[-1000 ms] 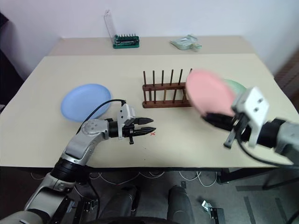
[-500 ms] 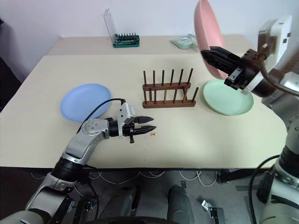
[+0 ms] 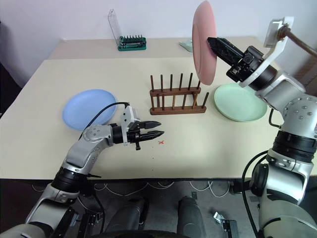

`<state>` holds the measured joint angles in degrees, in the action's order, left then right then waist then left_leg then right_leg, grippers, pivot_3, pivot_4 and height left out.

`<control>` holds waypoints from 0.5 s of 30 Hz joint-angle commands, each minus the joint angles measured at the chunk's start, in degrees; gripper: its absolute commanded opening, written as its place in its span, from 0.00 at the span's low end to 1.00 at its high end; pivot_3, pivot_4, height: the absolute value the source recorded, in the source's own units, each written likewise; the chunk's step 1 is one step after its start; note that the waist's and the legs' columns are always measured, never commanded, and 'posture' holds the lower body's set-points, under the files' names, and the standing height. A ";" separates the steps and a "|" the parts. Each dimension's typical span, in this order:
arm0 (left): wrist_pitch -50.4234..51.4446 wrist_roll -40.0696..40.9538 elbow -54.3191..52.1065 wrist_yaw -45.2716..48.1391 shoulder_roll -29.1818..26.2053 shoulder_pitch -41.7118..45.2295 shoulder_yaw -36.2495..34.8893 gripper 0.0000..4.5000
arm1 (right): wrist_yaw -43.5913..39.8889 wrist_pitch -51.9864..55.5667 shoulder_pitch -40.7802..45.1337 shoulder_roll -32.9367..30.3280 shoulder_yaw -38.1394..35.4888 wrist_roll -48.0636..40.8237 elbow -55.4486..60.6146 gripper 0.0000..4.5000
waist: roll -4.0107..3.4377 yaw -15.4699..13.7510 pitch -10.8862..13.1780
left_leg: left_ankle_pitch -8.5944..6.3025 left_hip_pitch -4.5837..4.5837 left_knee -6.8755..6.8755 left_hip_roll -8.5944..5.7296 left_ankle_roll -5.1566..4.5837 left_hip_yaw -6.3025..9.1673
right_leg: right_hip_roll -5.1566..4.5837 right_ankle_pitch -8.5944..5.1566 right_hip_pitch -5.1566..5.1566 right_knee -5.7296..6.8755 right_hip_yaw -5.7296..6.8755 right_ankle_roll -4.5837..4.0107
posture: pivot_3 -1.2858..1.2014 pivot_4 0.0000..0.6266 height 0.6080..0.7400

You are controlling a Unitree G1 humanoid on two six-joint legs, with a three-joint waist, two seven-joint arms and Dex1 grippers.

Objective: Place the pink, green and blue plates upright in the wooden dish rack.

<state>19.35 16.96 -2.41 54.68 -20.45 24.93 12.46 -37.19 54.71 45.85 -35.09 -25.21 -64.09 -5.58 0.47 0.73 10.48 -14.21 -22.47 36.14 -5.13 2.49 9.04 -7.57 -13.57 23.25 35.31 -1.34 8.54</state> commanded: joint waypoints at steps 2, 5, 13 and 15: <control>-0.15 0.95 -1.82 -0.04 -0.43 0.13 -1.04 0.37 | -0.42 -0.32 2.62 0.42 -0.95 -1.03 -2.69 0.01 | 0.00 0.08 0.00 | 0.00 0.00 0.00 0.00 0.00 0.00 | 0.00 0.00 0.02 0.01 0.00 0.00 | 0.52 0.24 1.00; 0.05 1.03 -2.01 0.06 -0.56 0.19 -0.94 0.37 | 0.17 -0.36 3.01 0.67 -0.81 -0.18 -5.95 0.01 | 0.00 0.14 0.00 | 0.00 0.00 0.01 0.00 0.00 0.00 | 0.00 0.00 0.03 0.05 -0.01 0.00 | 0.52 0.24 1.00; 0.14 1.12 -2.33 0.16 -0.88 0.08 -0.92 0.37 | -0.28 0.41 4.09 1.53 0.54 1.44 -11.40 0.01 | -0.01 0.17 0.00 | 0.00 0.00 0.01 0.00 0.00 -0.01 | 0.00 0.00 0.04 0.06 -0.01 0.00 | 0.52 0.24 1.00; 0.13 1.11 -2.35 0.14 -0.89 0.05 -0.92 0.37 | -0.14 0.46 4.43 1.69 0.63 1.75 -12.28 0.01 | -0.01 0.14 0.00 | 0.00 0.00 0.01 0.00 0.00 -0.01 | 0.00 0.00 0.04 0.06 -0.01 0.00 | 0.52 0.24 1.00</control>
<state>19.72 16.99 -2.51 54.74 -21.14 24.92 12.45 -37.01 55.28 47.91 -33.53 -23.71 -62.01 -18.56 0.46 0.87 10.48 -14.21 -22.47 36.14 -5.14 2.49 9.03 -7.57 -13.57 23.29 35.37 -1.35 8.54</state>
